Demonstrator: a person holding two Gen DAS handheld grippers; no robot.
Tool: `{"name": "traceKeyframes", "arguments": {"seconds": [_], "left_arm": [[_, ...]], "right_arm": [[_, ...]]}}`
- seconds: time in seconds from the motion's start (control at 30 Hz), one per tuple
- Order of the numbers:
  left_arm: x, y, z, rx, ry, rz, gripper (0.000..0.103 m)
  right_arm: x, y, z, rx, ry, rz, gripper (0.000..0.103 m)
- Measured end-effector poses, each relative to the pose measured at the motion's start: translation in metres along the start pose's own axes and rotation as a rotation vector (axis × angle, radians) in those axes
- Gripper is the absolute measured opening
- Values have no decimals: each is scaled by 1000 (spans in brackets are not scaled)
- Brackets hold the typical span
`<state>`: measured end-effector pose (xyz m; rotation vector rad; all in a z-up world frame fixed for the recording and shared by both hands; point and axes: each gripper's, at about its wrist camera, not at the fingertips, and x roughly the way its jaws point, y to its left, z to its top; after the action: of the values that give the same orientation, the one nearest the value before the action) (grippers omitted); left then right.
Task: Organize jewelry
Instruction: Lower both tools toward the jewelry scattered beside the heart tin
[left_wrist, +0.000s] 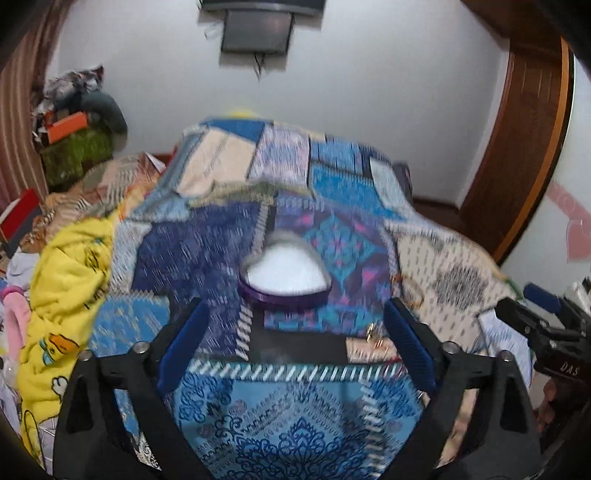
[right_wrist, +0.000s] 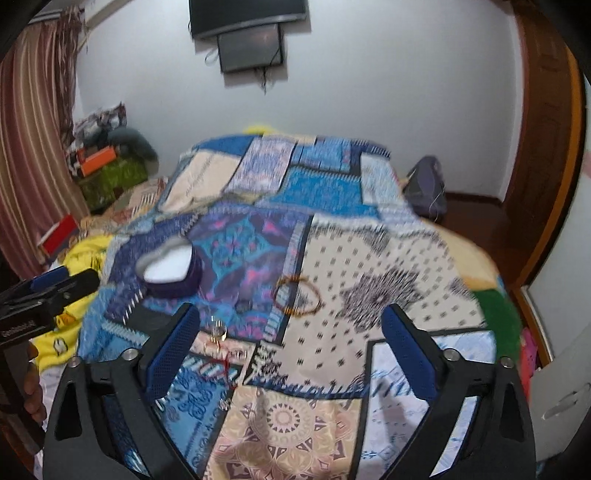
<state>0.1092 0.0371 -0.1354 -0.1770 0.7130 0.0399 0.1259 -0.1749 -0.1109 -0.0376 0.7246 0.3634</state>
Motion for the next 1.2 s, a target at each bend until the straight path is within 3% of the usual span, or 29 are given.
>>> {"name": "traceKeyframes", "arguments": {"seconds": [0.1,0.23,0.33,0.47,0.93,1.1,1.2], "left_arm": [[19,-1,-10,5,67,-31,82],[40,-6,-17,19,135,-87,64],[52,-12,-20,42,168,-119,51],[61,-18,-22,46,200,-166,40],[88,-33,-18,67,247,-234,37],[98,-43,-12,84,246,-252,36],[103,-49,-10,92,249,-262,28]], "right_arm": [[21,-1,-8,5,73,56,75],[41,-1,-16,21,145,129,57],[54,2,-22,27,183,167,45],[67,7,-26,11,228,207,33],[85,11,-35,-51,268,223,10],[86,9,-33,-49,261,227,9],[85,7,-32,-34,257,236,9]]}}
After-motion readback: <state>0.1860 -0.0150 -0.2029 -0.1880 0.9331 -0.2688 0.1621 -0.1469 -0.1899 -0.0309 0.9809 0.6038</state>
